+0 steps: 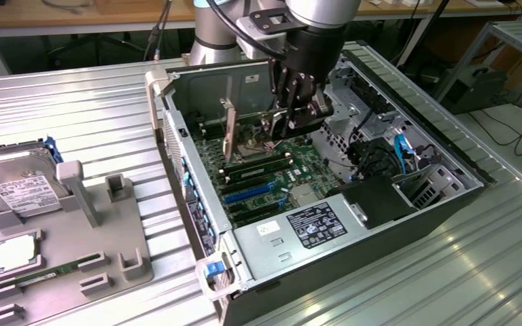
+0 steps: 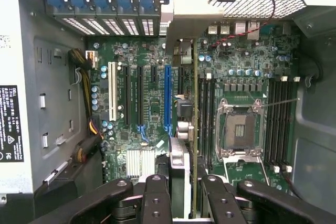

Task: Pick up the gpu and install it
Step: 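Insert the gpu into the slot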

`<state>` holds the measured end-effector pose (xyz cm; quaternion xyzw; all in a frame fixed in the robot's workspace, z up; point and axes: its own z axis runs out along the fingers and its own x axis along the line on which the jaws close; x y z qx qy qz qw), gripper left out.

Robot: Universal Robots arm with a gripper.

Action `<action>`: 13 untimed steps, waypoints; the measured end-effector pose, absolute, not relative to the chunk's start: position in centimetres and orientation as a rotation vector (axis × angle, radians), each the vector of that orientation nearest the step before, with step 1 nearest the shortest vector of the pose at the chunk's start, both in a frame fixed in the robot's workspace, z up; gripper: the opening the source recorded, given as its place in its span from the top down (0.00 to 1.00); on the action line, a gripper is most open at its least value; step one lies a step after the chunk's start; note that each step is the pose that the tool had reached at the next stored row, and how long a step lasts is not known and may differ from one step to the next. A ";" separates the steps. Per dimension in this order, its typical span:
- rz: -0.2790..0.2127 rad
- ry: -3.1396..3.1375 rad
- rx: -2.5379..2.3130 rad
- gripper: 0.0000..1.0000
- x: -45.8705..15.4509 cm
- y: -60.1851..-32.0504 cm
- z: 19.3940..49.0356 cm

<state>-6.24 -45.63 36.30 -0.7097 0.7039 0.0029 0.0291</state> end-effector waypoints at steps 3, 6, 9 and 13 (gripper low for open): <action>0.016 2.176 -2.191 0.72 -6.2 -45.6 35.7; 0.017 2.183 -2.185 0.72 -6.2 -45.6 34.9; 0.019 2.205 -2.166 0.72 -6.3 -45.7 34.4; 0.025 2.209 -2.167 0.72 -6.2 -45.6 33.7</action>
